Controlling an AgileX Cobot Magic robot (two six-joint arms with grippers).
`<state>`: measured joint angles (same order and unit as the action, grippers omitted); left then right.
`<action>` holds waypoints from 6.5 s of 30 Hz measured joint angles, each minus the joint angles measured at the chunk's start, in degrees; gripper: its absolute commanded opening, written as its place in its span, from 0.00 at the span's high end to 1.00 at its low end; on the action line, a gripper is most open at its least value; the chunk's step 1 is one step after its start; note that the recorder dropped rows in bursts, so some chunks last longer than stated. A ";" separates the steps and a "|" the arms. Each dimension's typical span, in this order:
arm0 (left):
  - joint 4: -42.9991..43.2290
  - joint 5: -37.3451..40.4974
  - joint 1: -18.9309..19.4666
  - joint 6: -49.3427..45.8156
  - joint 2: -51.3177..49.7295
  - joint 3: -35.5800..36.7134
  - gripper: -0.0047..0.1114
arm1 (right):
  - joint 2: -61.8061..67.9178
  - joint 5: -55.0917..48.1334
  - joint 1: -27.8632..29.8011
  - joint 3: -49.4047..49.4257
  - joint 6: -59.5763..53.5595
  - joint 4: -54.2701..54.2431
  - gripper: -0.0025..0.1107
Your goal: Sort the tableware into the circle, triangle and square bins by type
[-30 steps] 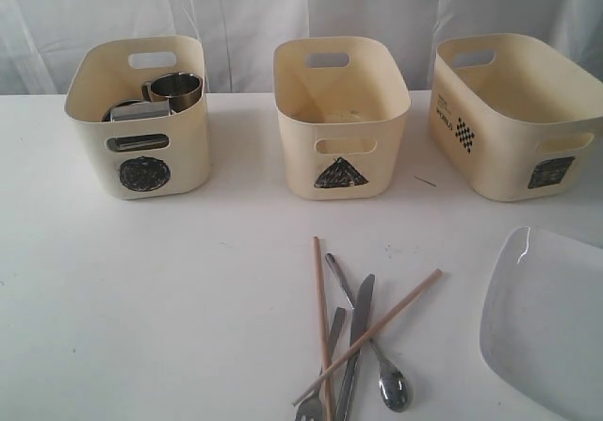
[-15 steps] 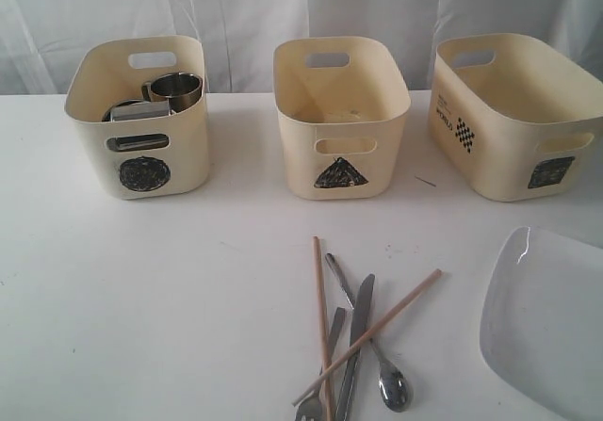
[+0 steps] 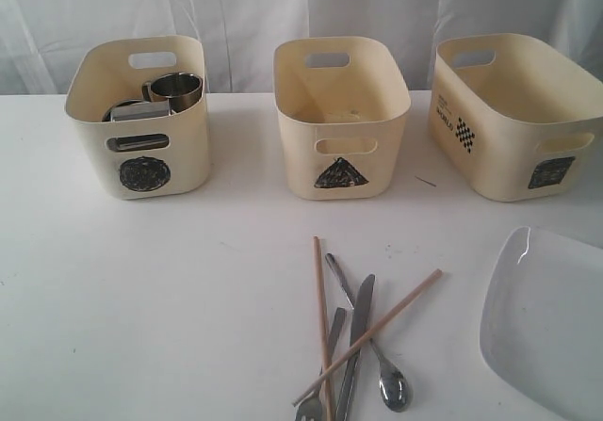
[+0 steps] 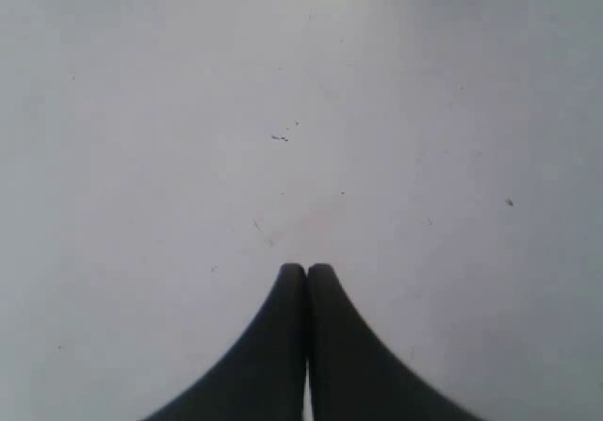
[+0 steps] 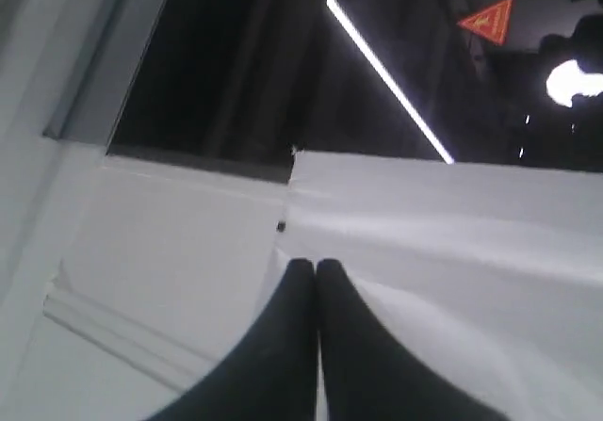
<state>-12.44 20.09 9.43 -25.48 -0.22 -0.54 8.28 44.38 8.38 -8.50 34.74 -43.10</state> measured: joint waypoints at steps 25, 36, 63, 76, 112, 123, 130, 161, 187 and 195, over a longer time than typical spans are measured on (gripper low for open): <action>0.00 0.00 0.00 -0.12 0.00 0.00 0.96 | 71.92 -49.41 -21.36 -47.80 46.71 143.47 0.98; 0.00 0.00 0.00 -0.12 0.00 0.00 0.96 | 75.82 -97.83 -23.37 -51.08 -72.76 43.10 0.98; 0.00 -0.06 0.00 -0.12 0.00 0.00 0.96 | 89.79 -97.92 -24.32 -52.46 -112.26 28.24 0.70; 0.00 -0.06 0.00 -0.12 0.00 0.00 0.96 | 93.90 -94.65 -24.41 -52.46 -112.26 32.44 0.70; 0.00 -0.06 0.00 -0.12 0.00 0.00 0.96 | 100.33 -87.08 -27.04 -52.59 -112.35 34.36 0.98; 0.00 -0.06 0.00 -0.12 0.00 0.00 0.96 | 85.04 -86.41 -27.25 -56.63 -112.14 32.26 0.98; 0.00 -0.06 0.00 -0.12 0.00 0.00 0.96 | 75.01 -69.78 -27.25 -61.76 -108.38 19.08 0.98; 0.00 -0.06 0.00 -0.12 0.00 0.00 0.96 | 89.14 -29.23 -27.25 -63.56 -83.65 -1.59 0.98; 0.00 -0.06 0.00 -0.12 0.00 0.00 0.96 | 91.92 -53.40 -27.25 -74.09 -81.05 0.98 0.69; 0.11 -0.06 0.00 -0.12 0.00 0.00 0.96 | 88.17 -73.20 -27.25 -74.09 -79.18 0.98 0.80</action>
<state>-12.33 20.03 9.43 -25.59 -0.22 -0.54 96.46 -28.82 -18.86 -82.59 -44.44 -42.12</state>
